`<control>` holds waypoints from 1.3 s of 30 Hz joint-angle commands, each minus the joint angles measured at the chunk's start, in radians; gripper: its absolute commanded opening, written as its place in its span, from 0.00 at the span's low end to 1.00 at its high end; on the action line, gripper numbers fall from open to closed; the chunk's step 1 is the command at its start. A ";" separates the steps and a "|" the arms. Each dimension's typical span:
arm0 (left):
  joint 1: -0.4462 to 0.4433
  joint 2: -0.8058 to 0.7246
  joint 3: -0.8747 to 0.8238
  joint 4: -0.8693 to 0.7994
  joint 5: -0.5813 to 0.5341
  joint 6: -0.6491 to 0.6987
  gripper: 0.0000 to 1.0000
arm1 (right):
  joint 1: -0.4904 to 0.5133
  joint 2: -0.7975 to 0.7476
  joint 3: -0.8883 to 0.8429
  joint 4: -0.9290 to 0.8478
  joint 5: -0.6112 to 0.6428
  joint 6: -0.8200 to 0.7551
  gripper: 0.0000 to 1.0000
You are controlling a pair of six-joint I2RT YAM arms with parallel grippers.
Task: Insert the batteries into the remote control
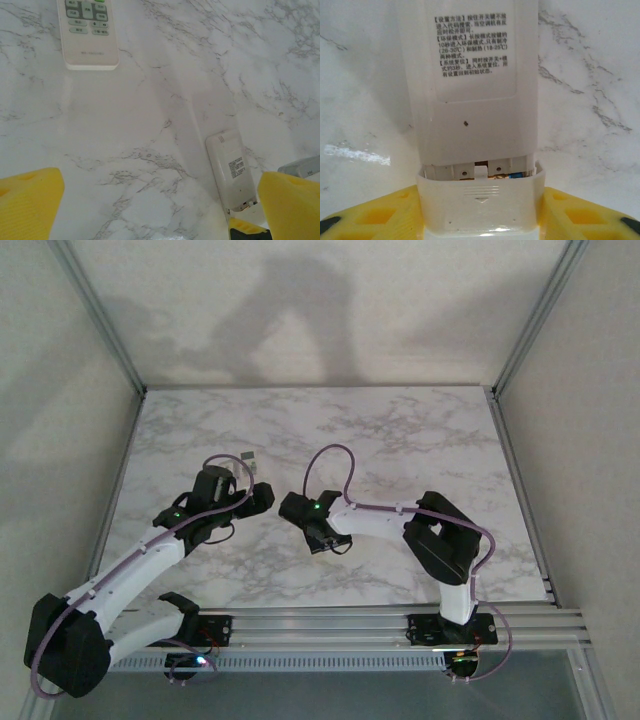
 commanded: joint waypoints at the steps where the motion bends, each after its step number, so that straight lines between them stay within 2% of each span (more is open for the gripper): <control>1: 0.010 0.009 0.002 0.013 0.014 0.011 0.99 | -0.011 -0.028 -0.016 0.002 -0.015 -0.006 0.54; 12: 0.009 0.009 0.004 0.014 0.014 0.011 0.99 | -0.027 -0.023 -0.031 0.031 -0.020 -0.051 0.56; 21: 0.010 0.008 0.001 0.016 0.017 0.009 0.99 | -0.064 -0.071 -0.054 0.080 -0.105 -0.150 0.56; 32: 0.009 0.006 0.005 0.011 0.016 0.008 0.99 | -0.089 -0.056 -0.065 0.076 -0.146 -0.137 0.56; 39: 0.009 0.006 0.006 0.016 0.019 0.006 0.99 | -0.092 -0.045 -0.059 0.032 -0.124 -0.126 0.56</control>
